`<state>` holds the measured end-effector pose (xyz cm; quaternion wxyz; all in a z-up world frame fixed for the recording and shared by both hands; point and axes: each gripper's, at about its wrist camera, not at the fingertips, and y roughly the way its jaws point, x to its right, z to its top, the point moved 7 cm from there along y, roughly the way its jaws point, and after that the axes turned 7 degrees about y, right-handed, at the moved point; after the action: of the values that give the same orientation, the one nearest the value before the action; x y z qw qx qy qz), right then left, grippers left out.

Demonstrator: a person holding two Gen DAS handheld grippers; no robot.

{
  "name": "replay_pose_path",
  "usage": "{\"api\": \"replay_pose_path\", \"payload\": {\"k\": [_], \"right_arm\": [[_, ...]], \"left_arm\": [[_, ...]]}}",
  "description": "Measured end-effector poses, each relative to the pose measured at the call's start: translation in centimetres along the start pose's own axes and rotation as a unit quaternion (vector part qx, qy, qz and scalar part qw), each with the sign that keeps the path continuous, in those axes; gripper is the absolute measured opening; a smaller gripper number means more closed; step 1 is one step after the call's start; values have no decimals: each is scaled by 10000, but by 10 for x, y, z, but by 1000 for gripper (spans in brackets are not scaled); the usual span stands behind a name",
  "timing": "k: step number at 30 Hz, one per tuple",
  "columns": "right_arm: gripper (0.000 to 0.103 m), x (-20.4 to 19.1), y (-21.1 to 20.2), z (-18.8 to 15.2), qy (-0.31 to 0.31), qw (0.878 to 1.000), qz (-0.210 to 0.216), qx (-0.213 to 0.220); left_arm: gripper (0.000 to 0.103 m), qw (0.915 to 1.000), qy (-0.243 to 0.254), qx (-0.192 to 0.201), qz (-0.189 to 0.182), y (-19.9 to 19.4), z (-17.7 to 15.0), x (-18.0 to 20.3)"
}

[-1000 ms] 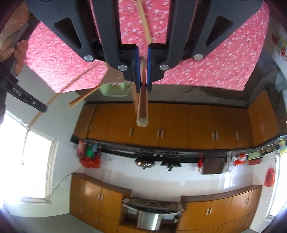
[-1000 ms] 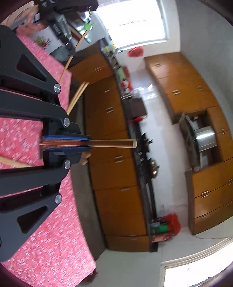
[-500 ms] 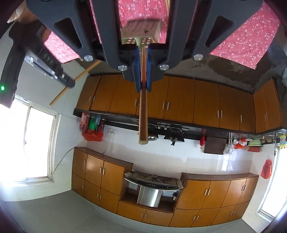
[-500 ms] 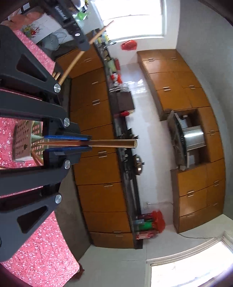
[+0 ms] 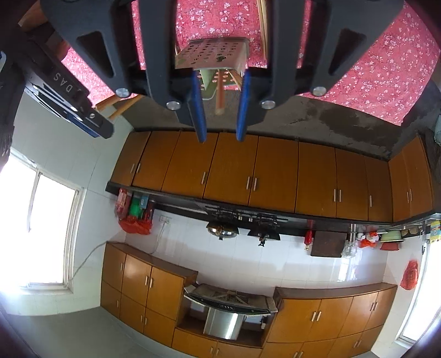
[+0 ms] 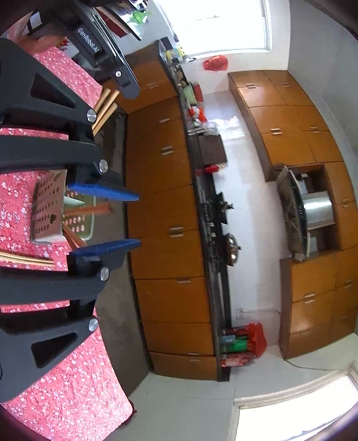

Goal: Organize utensils
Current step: 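Lower the chopsticks into the holder and open both tools, then grasp a chopstick with the left tool while the right tool grasps another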

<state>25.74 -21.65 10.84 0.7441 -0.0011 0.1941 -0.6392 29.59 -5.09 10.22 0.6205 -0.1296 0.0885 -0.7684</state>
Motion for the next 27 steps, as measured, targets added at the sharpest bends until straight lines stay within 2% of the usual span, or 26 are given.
{"api": "replay_pose_path", "payload": {"k": [4,7,9,11,14,17,21,23,26,27], "right_arm": [[31,16,-20,16,68,9992,-258,308],[31,42,-29,16,225,9979,-539,292],[31,69,-28,5,362,9961,-807,67],[31,100,-19,-19,440,9920,-1121,-389],[31,132,1,-72,543,9818,-1325,-1251],[24,141,18,-133,786,9673,-1013,-2187],[22,127,25,-195,885,9513,-597,-2892],[22,114,26,-218,792,9459,-451,-3113],[19,102,30,-234,458,9409,-531,-3314],[19,99,30,-234,394,9444,-554,-3217]], "left_arm": [[30,9996,-160,184,130,-25,5,-15],[32,9987,-250,226,384,-46,1,-36],[32,9978,-232,114,609,-55,-11,-54],[32,9964,-159,-57,826,-57,-26,-71],[32,9910,50,-709,1134,-44,-70,-99],[32,9858,134,-1265,1098,-31,-111,-108],[28,9779,-30,-1987,650,-13,-168,-99],[27,9738,-115,-2226,452,-8,-188,-91],[26,9682,-137,-2486,230,-2,-211,-76],[26,9666,-112,-2557,172,-2,-217,-71]]}}
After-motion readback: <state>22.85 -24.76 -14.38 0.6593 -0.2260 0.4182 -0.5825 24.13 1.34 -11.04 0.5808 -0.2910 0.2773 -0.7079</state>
